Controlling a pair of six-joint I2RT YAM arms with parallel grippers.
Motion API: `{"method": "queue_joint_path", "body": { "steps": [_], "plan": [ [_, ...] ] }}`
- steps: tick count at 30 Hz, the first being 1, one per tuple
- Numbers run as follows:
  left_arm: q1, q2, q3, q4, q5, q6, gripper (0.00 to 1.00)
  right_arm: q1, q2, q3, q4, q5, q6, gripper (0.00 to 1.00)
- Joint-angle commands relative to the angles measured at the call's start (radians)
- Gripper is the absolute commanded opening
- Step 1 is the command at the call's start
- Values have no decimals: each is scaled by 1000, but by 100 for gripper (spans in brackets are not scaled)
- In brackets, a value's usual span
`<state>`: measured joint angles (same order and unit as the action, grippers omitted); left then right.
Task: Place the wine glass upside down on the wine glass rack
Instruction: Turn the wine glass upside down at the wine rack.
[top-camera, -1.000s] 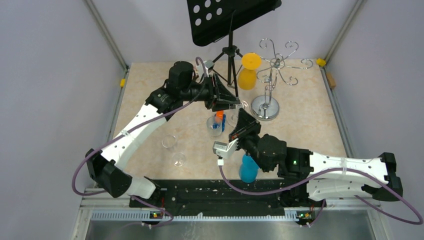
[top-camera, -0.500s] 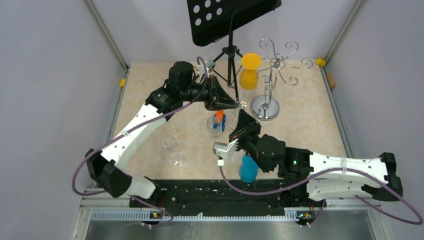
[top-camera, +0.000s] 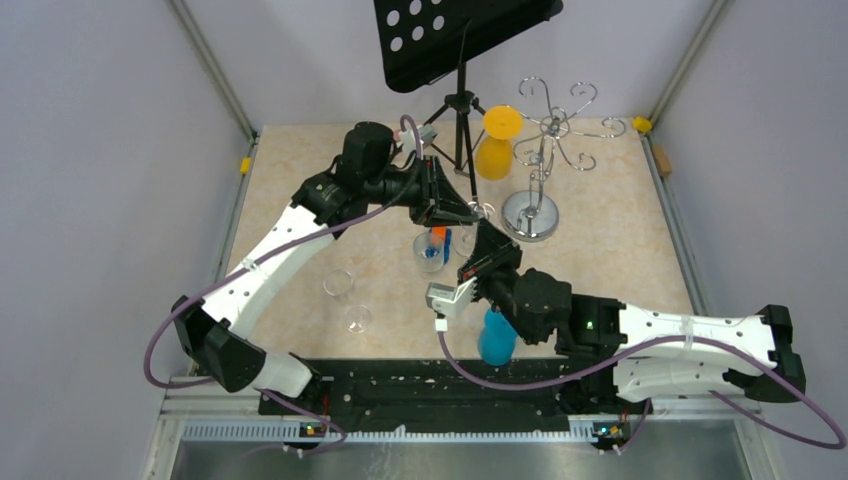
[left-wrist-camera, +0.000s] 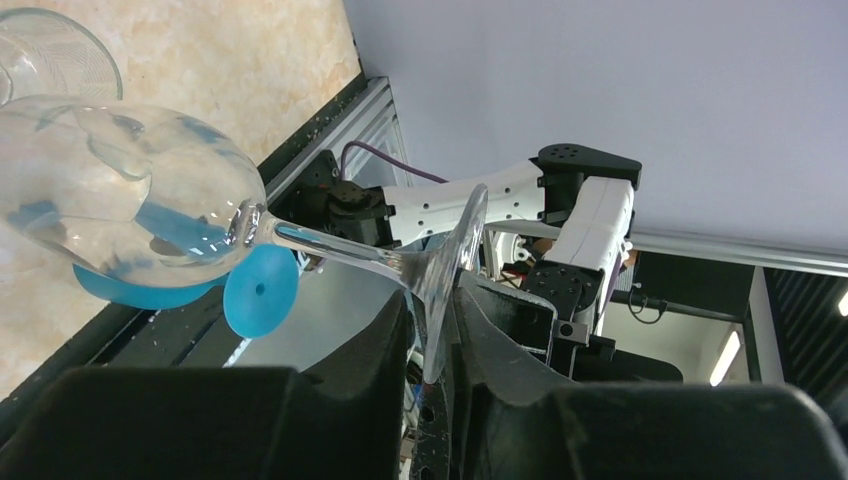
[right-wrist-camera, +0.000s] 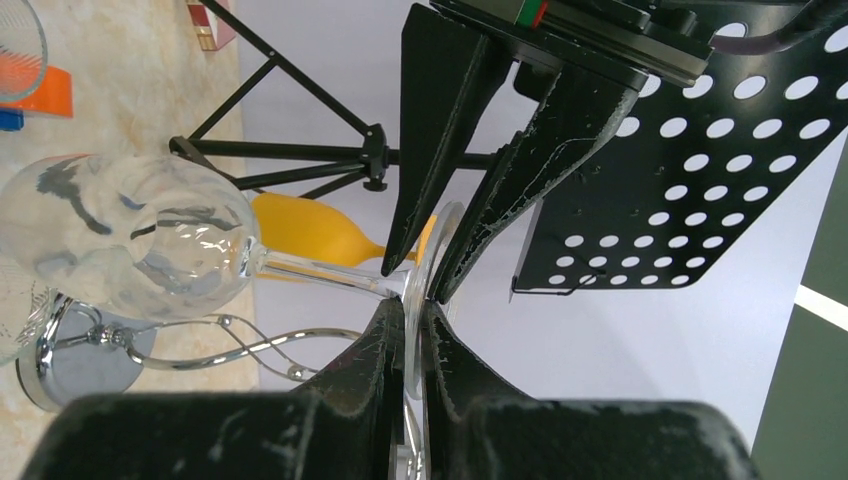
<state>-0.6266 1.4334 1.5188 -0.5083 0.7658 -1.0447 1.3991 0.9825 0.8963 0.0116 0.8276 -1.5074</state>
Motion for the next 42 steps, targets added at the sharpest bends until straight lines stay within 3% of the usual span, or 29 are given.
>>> {"method": "queue_joint_path", "body": {
  "steps": [1,6,15,20,27,34,42],
  "plan": [
    [-10,9,35,-16,1,34,19,13,-14,18,67,11,9,0],
    [-15,14,37,-14,6,34,1,12,-14,16,64,14,13,0],
    [-15,13,38,-4,-6,32,0,12,-10,10,66,23,20,1],
    [-15,5,38,1,-33,37,0,14,-5,17,66,21,41,45],
    [-14,-9,37,-1,-75,52,0,13,16,77,-8,-5,173,82],
    [-12,-53,39,2,-173,95,0,13,54,192,-206,-75,404,90],
    [-8,-114,10,37,-259,129,0,11,62,265,-276,-176,577,93]
  ]
}}
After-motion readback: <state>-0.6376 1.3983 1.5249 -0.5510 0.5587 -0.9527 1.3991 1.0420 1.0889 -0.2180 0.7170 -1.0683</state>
